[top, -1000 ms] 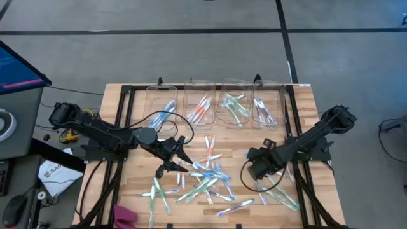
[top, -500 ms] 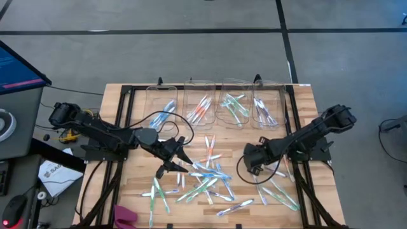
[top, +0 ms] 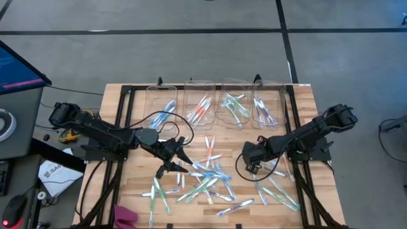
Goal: Pick & Place Toothbrushes
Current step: Put the blue toothbrush into the left transparent bin
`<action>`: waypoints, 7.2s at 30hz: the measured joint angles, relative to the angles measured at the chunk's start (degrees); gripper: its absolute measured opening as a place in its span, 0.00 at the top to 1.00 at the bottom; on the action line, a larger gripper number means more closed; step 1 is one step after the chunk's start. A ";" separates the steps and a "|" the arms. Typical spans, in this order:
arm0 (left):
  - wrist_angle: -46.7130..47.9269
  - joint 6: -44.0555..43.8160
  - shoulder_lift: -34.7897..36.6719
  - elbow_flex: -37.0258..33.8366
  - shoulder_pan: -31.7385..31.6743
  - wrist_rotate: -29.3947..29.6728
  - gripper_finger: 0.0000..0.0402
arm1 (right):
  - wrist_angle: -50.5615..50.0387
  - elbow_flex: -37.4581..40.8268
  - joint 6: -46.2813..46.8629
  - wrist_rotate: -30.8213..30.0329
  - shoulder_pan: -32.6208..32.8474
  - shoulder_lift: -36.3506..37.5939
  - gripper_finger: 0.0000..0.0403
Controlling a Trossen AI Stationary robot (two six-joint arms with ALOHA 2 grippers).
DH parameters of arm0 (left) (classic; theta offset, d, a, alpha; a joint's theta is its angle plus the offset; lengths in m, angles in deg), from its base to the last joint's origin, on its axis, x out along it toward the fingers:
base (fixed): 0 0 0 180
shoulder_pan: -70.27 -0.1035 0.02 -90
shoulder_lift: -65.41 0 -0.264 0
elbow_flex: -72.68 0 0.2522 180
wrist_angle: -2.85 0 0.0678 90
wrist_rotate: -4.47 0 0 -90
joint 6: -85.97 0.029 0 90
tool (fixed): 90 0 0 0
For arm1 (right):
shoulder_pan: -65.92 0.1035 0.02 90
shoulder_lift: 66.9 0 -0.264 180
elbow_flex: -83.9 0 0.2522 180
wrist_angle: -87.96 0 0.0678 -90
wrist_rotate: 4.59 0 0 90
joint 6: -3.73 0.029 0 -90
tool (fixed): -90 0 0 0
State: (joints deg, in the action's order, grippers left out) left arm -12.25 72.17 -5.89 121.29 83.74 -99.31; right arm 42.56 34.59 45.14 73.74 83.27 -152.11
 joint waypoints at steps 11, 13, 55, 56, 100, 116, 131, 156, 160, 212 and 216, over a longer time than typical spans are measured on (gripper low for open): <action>0.24 0.00 0.00 0.00 0.00 0.02 0.58 | 0.83 0.08 -1.94 0.03 -1.70 -0.07 0.96; 0.26 0.02 0.00 0.00 0.00 0.02 0.58 | 1.03 -0.01 -2.14 -0.33 -1.67 -0.12 0.97; -11.99 12.24 -15.28 -0.07 1.11 21.86 0.58 | 34.39 -17.67 -42.08 -6.77 8.52 -0.26 0.97; -14.27 13.43 -16.80 -0.07 1.49 21.87 0.58 | 35.88 -17.67 -42.90 -6.77 8.52 -0.26 0.97; -39.11 20.81 -33.55 6.45 2.33 23.18 0.97 | 46.25 -17.67 -44.20 -6.39 4.91 -0.35 0.81; -35.59 22.76 -33.15 6.43 4.27 26.66 0.98 | 31.33 -17.56 -40.45 -6.45 5.89 4.45 0.50; 3.36 22.40 -3.56 4.13 8.62 50.84 0.98 | 11.94 -17.65 -24.59 -21.59 15.09 15.85 0.52; 19.78 34.28 24.90 4.15 13.16 69.21 0.97 | -32.37 -17.62 47.61 -50.82 23.90 3.51 0.52; 20.03 37.90 27.29 4.15 13.16 74.27 0.98 | -31.98 -17.62 51.91 -51.32 22.77 -2.27 0.52; 67.58 35.90 28.55 14.33 -23.43 36.52 0.98 | -9.53 -17.62 40.81 -57.17 19.77 -14.50 0.52; 76.21 33.02 23.86 20.31 -28.07 31.07 0.98 | -9.47 -17.62 39.58 -57.17 19.39 -14.50 0.52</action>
State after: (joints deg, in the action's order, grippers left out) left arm 63.97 105.19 17.96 141.60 55.67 -68.24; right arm 33.09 16.97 84.71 16.57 102.66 -166.61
